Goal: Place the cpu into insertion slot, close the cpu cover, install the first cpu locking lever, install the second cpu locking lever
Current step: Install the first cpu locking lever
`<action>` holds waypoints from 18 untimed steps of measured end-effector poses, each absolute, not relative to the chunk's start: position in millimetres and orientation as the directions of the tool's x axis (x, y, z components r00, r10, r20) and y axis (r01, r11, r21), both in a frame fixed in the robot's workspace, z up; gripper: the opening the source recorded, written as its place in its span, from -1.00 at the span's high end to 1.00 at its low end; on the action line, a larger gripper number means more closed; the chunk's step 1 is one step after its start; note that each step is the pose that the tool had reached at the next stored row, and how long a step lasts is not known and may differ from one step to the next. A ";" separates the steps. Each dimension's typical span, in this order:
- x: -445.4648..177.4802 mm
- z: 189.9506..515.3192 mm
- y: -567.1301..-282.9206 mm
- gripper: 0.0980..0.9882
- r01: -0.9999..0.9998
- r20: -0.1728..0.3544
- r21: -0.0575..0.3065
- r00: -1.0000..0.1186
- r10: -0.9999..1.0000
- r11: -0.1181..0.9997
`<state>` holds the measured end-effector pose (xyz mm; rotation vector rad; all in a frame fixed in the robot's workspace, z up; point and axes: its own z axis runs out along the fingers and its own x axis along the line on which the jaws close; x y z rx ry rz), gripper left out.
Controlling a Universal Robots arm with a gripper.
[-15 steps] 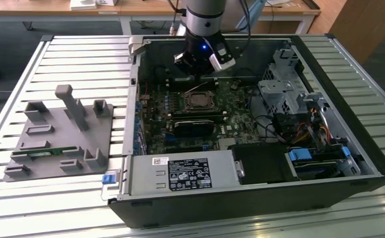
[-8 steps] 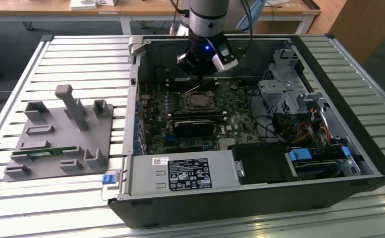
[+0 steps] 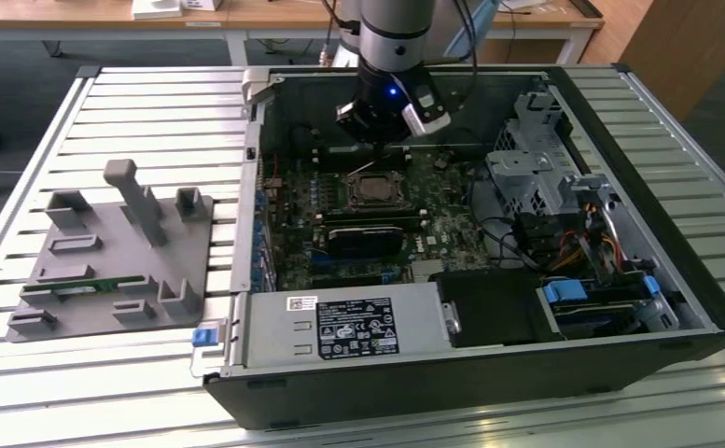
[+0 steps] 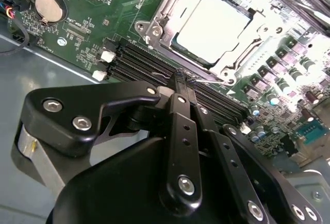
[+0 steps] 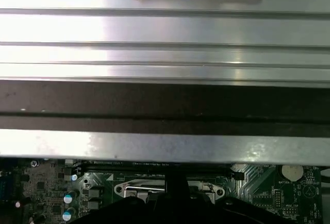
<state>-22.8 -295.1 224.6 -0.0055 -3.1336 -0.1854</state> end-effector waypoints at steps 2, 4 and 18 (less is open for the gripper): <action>-21.5 223.6 -294.5 0.98 0.004 0.003 0.118 -1.000 0.003 0.993; -20.2 222.8 -293.7 0.98 0.004 0.003 0.118 -1.000 0.003 0.993; -13.8 208.8 -292.0 0.98 0.004 0.003 0.118 -1.000 0.003 0.993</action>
